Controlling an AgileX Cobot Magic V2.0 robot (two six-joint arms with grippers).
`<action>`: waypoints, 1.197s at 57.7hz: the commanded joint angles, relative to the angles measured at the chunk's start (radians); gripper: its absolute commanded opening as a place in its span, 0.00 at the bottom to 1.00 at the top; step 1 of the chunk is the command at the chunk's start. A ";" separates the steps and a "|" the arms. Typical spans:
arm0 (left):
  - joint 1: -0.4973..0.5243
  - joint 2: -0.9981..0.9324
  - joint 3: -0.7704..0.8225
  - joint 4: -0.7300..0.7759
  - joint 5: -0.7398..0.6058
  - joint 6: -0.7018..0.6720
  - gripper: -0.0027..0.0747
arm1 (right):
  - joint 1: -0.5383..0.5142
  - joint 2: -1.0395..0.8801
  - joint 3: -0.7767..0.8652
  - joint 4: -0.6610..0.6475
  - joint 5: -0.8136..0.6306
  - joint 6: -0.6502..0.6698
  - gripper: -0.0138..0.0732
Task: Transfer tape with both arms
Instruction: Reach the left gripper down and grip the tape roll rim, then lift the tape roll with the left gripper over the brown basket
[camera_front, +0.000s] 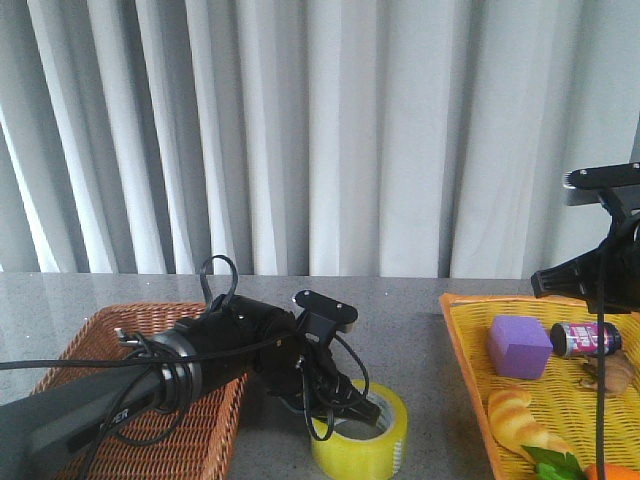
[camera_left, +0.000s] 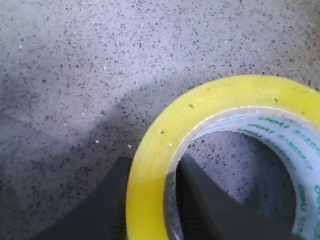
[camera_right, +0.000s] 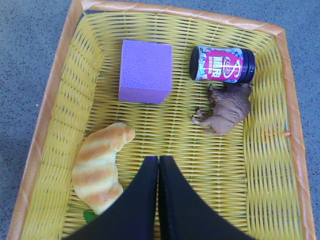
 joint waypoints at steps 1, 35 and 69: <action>0.000 -0.090 -0.060 0.002 -0.039 0.017 0.02 | -0.006 -0.038 -0.023 -0.021 -0.046 -0.005 0.15; 0.026 -0.321 -0.256 0.200 0.193 0.009 0.03 | -0.006 -0.038 -0.023 -0.021 -0.046 -0.005 0.15; 0.375 -0.496 0.106 0.202 0.100 -0.107 0.03 | -0.006 -0.038 -0.023 -0.021 -0.046 -0.005 0.15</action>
